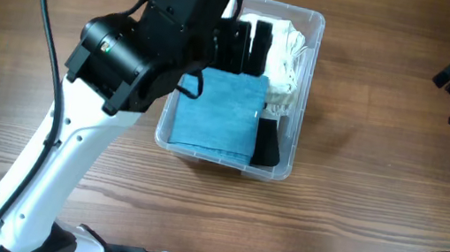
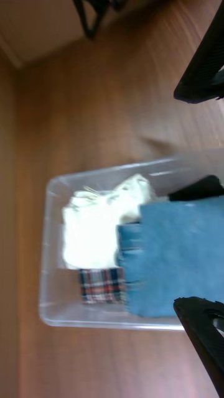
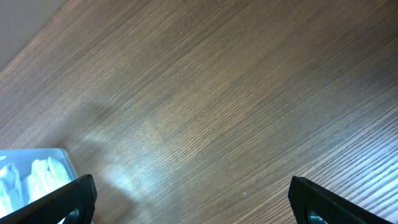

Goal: Pack container

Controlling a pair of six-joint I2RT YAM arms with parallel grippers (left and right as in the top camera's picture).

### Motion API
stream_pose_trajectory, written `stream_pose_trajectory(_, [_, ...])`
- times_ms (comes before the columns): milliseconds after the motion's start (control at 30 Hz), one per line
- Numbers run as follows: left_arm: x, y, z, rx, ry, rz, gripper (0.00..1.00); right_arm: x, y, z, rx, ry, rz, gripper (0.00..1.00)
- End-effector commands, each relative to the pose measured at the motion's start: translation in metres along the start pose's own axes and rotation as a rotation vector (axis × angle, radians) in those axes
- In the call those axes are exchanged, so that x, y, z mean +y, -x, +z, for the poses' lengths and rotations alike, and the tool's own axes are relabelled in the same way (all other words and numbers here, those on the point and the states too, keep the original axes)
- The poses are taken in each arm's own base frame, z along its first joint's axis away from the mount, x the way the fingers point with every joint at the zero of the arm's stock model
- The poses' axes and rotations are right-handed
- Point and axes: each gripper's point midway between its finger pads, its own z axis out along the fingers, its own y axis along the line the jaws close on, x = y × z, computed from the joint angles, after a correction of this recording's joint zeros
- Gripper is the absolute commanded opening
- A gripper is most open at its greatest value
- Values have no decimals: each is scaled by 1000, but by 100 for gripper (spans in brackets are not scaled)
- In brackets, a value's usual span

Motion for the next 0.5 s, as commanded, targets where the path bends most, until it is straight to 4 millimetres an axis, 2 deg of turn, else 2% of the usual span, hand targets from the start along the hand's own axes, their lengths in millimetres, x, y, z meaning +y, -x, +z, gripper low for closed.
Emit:
stream_pose_trajectory(0, [8, -10, -6, 35, 32, 11, 100, 0, 4, -1, -10, -1, 11, 100])
stream_pose_trajectory(133, [14, -15, -7, 52, 58, 13, 100, 0, 4, -1, -10, -1, 11, 100])
stream_pose_trajectory(333, [38, -49, -8, 191, 173, 24, 100, 0, 4, -1, -10, -1, 11, 100])
stream_pose_trajectory(467, [46, -47, -2, 173, 211, 107, 100, 0, 4, -1, -10, -1, 10, 100])
